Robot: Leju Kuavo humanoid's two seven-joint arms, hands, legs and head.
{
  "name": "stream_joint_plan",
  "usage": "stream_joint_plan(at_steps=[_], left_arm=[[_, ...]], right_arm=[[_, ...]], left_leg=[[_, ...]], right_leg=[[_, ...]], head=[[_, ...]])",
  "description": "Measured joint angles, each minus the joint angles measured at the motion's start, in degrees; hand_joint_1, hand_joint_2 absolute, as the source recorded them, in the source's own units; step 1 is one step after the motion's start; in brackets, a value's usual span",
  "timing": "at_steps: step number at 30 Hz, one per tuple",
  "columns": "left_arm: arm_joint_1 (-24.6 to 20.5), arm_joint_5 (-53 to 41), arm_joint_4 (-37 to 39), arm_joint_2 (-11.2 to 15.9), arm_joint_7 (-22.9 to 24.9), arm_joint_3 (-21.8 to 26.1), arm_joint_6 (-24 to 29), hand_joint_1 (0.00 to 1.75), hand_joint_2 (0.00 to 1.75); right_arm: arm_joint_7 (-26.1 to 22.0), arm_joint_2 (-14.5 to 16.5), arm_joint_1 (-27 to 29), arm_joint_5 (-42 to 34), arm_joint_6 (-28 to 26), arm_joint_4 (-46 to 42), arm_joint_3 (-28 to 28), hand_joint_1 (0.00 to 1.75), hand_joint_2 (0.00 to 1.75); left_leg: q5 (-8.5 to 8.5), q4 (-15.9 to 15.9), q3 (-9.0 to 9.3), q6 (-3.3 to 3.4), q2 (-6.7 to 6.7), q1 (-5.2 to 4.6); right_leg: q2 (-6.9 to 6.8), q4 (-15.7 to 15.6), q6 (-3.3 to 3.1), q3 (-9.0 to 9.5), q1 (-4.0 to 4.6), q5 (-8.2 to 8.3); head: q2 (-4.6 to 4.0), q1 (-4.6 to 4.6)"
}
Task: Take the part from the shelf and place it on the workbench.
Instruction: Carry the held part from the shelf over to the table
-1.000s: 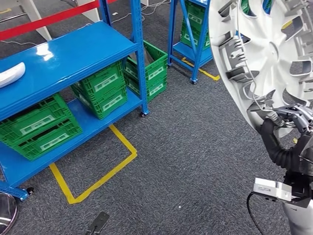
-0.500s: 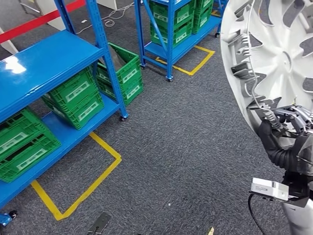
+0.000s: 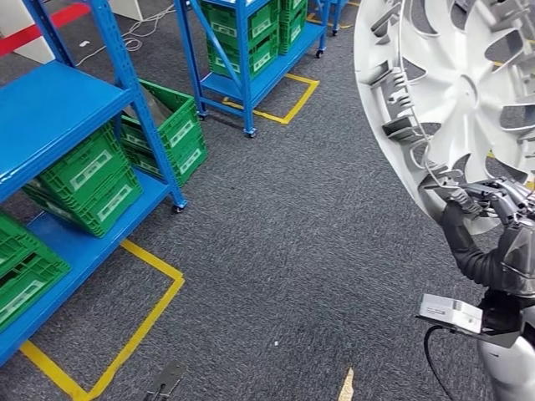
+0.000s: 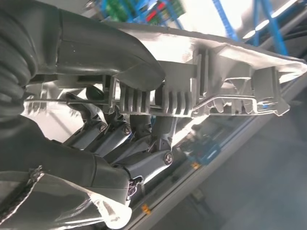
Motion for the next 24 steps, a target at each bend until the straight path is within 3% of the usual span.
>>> stream_joint_plan(at_steps=[2,3,5,7,9,11,12,13,15,17,19,20,21,22,24], left_arm=[[-0.07,-0.02,0.0,0.05,-0.03,0.0,0.01,0.0,1.75],[-0.07,-0.03,0.0,0.07,-0.04,0.0,0.03,0.0,1.75],[-0.06,-0.03,0.0,0.07,-0.05,0.0,0.05,0.0,1.75],[-0.11,-0.04,0.0,0.05,-0.06,0.01,0.07,0.0,1.75],[-0.08,-0.05,0.0,0.06,-0.07,0.01,0.08,0.0,1.75],[0.17,-0.05,0.0,0.05,-0.07,0.01,0.09,0.0,1.75],[0.31,-0.06,0.0,0.05,-0.07,0.01,0.09,0.0,1.75],[0.39,-0.07,0.0,0.05,-0.07,0.01,0.09,0.0,1.75],[0.4,-0.1,0.0,0.08,-0.07,0.01,0.09,0.0,1.75],[0.36,-0.15,0.0,0.26,-0.07,0.02,0.09,0.0,1.75],[0.33,-0.25,0.0,0.42,-0.07,0.03,0.09,0.0,1.75],[0.32,-0.32,0.0,0.4,-0.07,0.03,0.09,0.0,1.75],[0.26,-0.41,0.0,0.4,-0.07,0.03,0.09,0.0,1.75],[0.21,-0.49,0.0,0.4,-0.07,0.03,0.1,0.0,1.75],[0.14,-0.59,0.0,0.42,-0.07,0.03,0.15,0.0,1.75]], right_arm=[[0.36,-0.01,-0.09,0.41,-0.34,0.25,0.09,1.75,1.75],[0.44,-0.02,-0.11,0.53,-0.48,0.34,0.13,1.75,1.75],[0.42,-0.1,-0.09,0.62,-0.67,0.52,0.19,1.75,1.75],[0.43,-0.22,-0.1,0.74,-0.85,0.58,0.2,1.75,1.75],[0.46,-0.26,-0.15,1.03,-1.2,0.6,0.23,1.75,1.75],[0.46,-0.26,-0.12,1.36,-1.51,0.65,0.3,1.75,1.75],[0.46,-0.26,-0.05,1.54,-1.65,0.68,0.35,1.75,1.75],[0.45,-0.26,0.01,1.75,-1.81,0.69,0.43,1.75,1.75],[0.45,-0.26,0.11,2.29,-2.14,0.69,0.6,1.75,1.75],[0.51,-0.26,0.1,2.82,-2.48,0.71,0.72,1.75,1.75],[0.67,-0.26,0.11,3.33,-2.92,0.72,0.74,1.75,1.75],[0.8,-0.26,0.12,3.62,-3.08,0.72,0.74,1.75,1.75],[1.0,-0.28,0.2,3.97,-3.2,0.72,0.73,1.75,1.75],[1.26,-0.36,0.23,4.37,-3.28,0.72,0.69,1.75,1.75],[1.74,-0.51,0.21,5.33,-3.49,0.84,0.63,1.75,1.75]], left_leg=[[-0.3,0.32,-0.03,-0.58,0.79,-0.24],[-0.36,0.44,-0.05,-0.89,1.12,-0.37],[-0.32,0.46,0.0,-1.45,1.84,-0.4],[-1.26,1.34,-0.23,-2.06,1.14,-0.14],[-4.36,6.21,-2.23,-2.46,-0.87,0.06],[-7.77,13.88,-5.62,-2.5,-1.9,0.08],[-8.34,16.31,-6.7,-2.44,-2.05,0.07],[-7.8,16.71,-6.9,-2.3,-2.14,0.07],[-3.9,11.18,-4.39,-1.8,-3.05,0.04],[-0.92,4.05,-1.18,-1.19,-5.58,0.1],[-0.65,1.25,-0.09,-0.9,-6.82,-0.01],[-0.62,0.79,0.0,-0.84,-6.34,-0.14],[-0.43,0.44,0.12,-0.69,-5.69,-0.1],[-0.21,0.02,0.32,-0.47,-5.08,-0.04],[0.19,-0.69,0.62,-0.04,-3.76,0.16]], right_leg=[[-1.64,-6.57,-0.41,3.96,0.28,1.77],[-2.01,-7.92,-0.81,4.75,0.45,1.88],[-1.2,-8.14,-1.72,4.67,0.66,2.0],[-0.32,-8.36,-2.42,4.66,0.56,2.28],[0.53,-8.54,-2.98,4.75,0.42,2.43],[1.65,-8.52,-3.23,4.7,0.54,2.44],[2.31,-8.5,-3.28,4.7,0.63,2.46],[3.0,-8.47,-3.31,4.69,0.7,2.49],[4.37,-8.34,-3.3,4.74,0.76,2.52],[5.59,-8.17,-3.06,4.51,0.7,2.62],[6.68,-8.14,-2.41,3.9,0.38,2.97],[7.28,-8.24,-1.98,3.64,0.21,3.19],[7.34,-8.25,-1.65,3.33,0.1,3.25],[6.57,-7.85,-1.39,2.93,0.15,2.93],[3.65,-3.92,-1.05,0.82,0.35,0.61]], head=[[0.0,-0.05],[0.0,-0.09],[0.0,-0.16],[0.0,-0.24],[0.0,-0.44],[0.0,-0.54],[0.0,-0.54],[0.0,-0.54],[0.0,-0.54],[0.0,-0.48],[0.0,-0.57],[0.0,-0.66],[0.0,-0.69],[0.0,-0.63],[0.0,-0.38]])
